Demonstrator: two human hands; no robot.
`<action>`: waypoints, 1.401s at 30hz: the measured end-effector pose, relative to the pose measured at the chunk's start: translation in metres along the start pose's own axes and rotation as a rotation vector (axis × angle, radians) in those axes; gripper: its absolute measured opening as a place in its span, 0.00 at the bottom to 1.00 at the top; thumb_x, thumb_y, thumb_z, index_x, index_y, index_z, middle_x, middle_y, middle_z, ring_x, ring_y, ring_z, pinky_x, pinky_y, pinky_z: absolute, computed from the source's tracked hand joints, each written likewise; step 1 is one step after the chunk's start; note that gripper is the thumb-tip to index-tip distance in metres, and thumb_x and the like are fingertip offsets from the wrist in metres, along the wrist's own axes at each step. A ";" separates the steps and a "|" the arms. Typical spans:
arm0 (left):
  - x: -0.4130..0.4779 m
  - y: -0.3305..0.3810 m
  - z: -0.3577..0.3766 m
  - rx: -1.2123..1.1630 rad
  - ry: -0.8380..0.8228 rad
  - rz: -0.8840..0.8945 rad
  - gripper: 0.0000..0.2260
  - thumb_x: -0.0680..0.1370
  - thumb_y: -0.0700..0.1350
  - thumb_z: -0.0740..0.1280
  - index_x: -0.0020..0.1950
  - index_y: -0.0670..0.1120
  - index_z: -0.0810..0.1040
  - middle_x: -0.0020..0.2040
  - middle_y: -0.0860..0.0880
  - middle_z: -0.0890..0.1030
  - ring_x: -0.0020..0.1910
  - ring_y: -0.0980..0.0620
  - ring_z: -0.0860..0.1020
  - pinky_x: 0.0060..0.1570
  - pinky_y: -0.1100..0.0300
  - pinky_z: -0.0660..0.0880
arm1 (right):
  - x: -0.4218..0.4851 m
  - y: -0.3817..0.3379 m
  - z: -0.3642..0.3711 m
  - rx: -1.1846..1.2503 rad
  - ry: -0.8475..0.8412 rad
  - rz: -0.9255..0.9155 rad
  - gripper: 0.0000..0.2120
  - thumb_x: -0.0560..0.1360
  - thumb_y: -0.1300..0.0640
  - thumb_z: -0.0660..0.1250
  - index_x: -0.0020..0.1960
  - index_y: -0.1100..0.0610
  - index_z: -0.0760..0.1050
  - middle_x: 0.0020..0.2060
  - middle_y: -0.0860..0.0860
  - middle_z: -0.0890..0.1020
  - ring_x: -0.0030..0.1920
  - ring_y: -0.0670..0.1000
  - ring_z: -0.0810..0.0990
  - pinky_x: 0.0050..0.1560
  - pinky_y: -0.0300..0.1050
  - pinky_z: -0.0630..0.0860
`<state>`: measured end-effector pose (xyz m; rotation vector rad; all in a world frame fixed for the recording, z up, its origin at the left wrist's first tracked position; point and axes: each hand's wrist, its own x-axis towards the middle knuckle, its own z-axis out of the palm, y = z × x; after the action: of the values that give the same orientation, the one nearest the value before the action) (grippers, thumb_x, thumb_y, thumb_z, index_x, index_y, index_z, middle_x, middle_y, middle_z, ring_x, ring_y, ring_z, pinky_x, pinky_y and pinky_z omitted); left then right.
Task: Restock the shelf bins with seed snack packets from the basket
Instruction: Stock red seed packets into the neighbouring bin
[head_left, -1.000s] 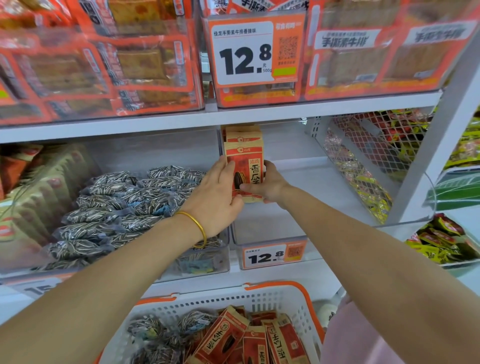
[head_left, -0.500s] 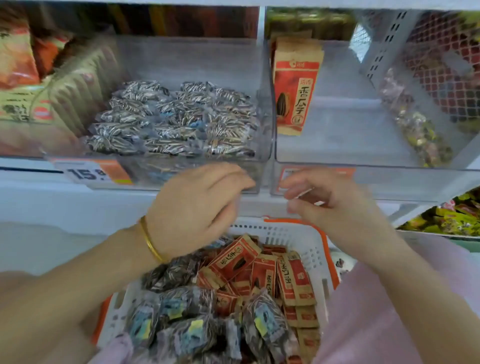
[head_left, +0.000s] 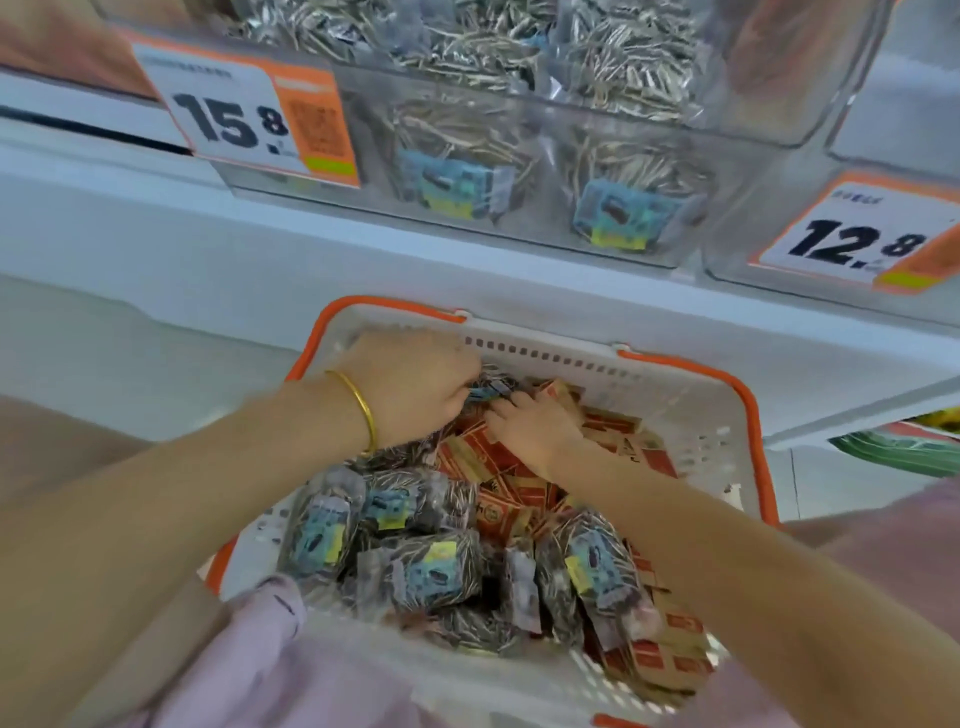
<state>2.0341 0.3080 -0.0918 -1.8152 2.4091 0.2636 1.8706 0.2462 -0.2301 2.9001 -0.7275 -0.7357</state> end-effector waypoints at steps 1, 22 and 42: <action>-0.001 -0.002 0.002 0.013 -0.009 0.008 0.12 0.79 0.48 0.54 0.54 0.50 0.75 0.49 0.50 0.78 0.46 0.50 0.77 0.40 0.54 0.77 | 0.005 -0.003 0.003 -0.051 -0.006 0.012 0.22 0.76 0.63 0.62 0.69 0.59 0.65 0.66 0.56 0.71 0.66 0.58 0.67 0.62 0.55 0.66; 0.026 0.024 0.030 -1.099 0.034 -0.389 0.15 0.74 0.46 0.69 0.60 0.45 0.75 0.56 0.48 0.80 0.54 0.52 0.78 0.55 0.57 0.75 | -0.084 0.058 -0.070 1.652 0.151 0.346 0.11 0.73 0.58 0.69 0.54 0.59 0.78 0.49 0.56 0.84 0.49 0.56 0.83 0.52 0.51 0.80; 0.019 0.030 0.030 -1.277 -0.061 -0.497 0.09 0.81 0.44 0.59 0.61 0.49 0.71 0.57 0.47 0.79 0.55 0.47 0.78 0.57 0.44 0.75 | -0.088 0.062 -0.004 0.793 0.153 0.438 0.04 0.78 0.61 0.61 0.45 0.56 0.72 0.42 0.50 0.77 0.45 0.50 0.76 0.47 0.38 0.74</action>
<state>1.9996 0.3045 -0.1226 -2.5840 1.6211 2.0601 1.7776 0.2320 -0.1774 3.1390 -1.9049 -0.1809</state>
